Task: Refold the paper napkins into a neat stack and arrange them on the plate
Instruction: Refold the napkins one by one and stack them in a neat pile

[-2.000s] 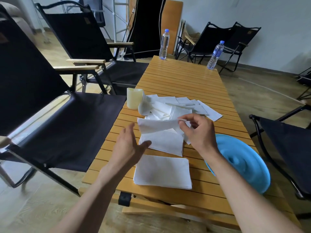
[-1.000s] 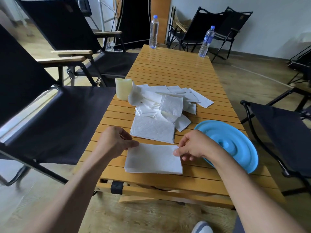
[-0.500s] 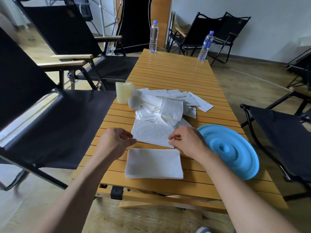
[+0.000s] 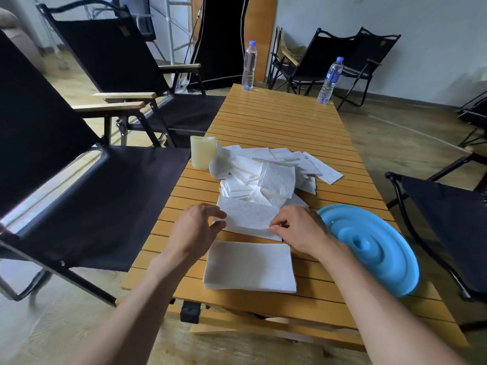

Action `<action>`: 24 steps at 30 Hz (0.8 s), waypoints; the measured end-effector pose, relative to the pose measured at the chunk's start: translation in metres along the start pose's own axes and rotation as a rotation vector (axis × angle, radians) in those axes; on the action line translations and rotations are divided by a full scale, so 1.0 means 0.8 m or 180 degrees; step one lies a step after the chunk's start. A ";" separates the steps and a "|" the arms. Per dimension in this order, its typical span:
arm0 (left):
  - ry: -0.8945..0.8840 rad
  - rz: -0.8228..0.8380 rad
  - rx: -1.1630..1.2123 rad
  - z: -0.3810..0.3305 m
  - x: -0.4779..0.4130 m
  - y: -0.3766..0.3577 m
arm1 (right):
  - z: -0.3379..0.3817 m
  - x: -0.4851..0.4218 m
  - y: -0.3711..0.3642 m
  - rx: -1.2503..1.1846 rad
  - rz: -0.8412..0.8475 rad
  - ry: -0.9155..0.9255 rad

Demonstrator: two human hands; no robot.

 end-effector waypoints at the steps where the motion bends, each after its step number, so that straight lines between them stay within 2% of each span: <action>1: -0.0017 0.0040 -0.0014 -0.001 0.000 0.000 | -0.002 0.000 0.002 -0.0040 -0.0048 0.0008; 6: -0.0227 0.0155 -0.0058 -0.008 0.000 -0.002 | -0.001 0.001 0.021 -0.0379 -0.0537 0.0290; 10: -0.0483 -0.0336 0.0080 -0.020 -0.003 0.011 | 0.003 0.006 0.041 -0.0738 -0.1012 0.0408; 12: -0.0511 -0.0481 0.0467 -0.030 -0.004 0.023 | 0.002 0.007 0.048 -0.1149 -0.1057 0.0304; 15: -0.0559 -0.0145 0.1060 -0.049 -0.002 0.039 | 0.002 0.011 0.052 -0.1785 -0.0810 0.0138; 17: -0.0687 0.0040 0.0971 -0.058 0.003 0.046 | 0.003 0.016 0.056 -0.1794 -0.0763 0.0101; 19: -0.0544 0.0083 0.0938 -0.056 0.008 0.051 | 0.000 0.019 0.061 -0.1869 -0.0648 -0.0017; 22: 0.0170 0.0270 0.1540 -0.038 0.015 0.054 | -0.007 0.024 0.053 -0.2429 0.0329 -0.0472; 24: 0.0630 0.0520 0.1605 -0.025 0.021 0.051 | -0.006 0.035 0.039 -0.2342 0.1098 -0.0768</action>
Point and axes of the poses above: each hand's wrist, its own x-axis away from the middle knuckle, its own y-axis out of the back of the hand, z = x × y, the point moved 4 cm from there along -x, towards the middle knuckle, and after that the axes turned 5 degrees about x, right-handed, at the moved point
